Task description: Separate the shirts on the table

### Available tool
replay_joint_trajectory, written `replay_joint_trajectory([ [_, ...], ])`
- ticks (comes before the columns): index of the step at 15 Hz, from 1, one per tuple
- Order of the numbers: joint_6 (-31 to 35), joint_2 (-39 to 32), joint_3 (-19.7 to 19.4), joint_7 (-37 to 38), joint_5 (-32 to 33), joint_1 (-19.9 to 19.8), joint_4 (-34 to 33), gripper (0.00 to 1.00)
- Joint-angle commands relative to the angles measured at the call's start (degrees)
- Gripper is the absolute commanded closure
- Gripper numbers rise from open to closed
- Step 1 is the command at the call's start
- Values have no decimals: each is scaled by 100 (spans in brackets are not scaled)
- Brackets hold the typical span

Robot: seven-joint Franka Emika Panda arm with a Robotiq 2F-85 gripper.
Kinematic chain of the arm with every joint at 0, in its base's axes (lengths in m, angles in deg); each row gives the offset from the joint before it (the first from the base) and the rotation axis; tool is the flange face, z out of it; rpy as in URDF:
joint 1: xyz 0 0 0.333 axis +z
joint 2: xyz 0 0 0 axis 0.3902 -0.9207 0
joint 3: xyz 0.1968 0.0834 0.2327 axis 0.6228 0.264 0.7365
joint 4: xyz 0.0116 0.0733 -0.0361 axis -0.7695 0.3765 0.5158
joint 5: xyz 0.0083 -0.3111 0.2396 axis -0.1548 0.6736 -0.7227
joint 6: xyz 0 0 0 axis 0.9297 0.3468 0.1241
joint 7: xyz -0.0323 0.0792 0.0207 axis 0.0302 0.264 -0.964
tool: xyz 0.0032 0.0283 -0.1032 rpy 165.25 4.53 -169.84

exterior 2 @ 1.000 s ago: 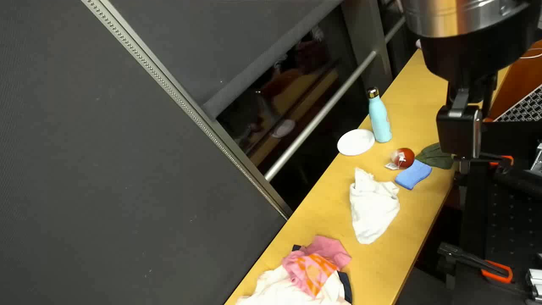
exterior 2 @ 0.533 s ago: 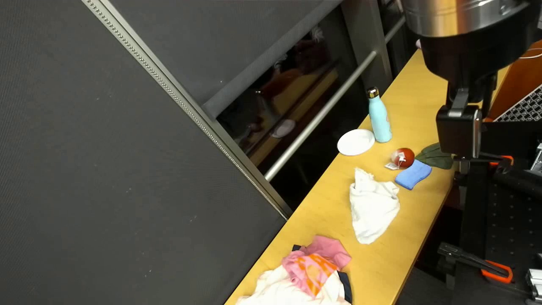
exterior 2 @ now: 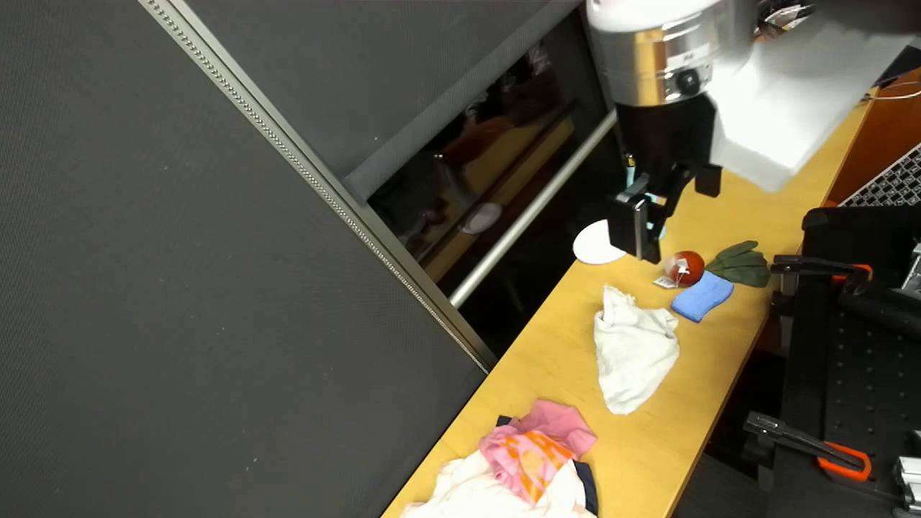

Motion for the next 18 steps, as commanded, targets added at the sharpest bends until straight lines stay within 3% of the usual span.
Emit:
replay_joint_trajectory([
  [1, 1423, -1405, -80, 559, 264, -285, -268, 0],
  [5, 2153, -2773, -286, 1686, 1595, -474, -698, 0],
  [10, 2000, -3992, -1527, 2609, 2583, 255, -1667, 0],
  [12, 1874, -4467, -1981, 2881, 2715, 594, -2076, 0],
  [13, 1753, -4637, -2052, 2853, 2476, 723, -2252, 0],
  [14, 2044, -4229, -2089, 2496, 2329, 683, -1763, 0],
  [18, 1944, -4695, -2231, 2657, 2304, 898, -2173, 0],
])
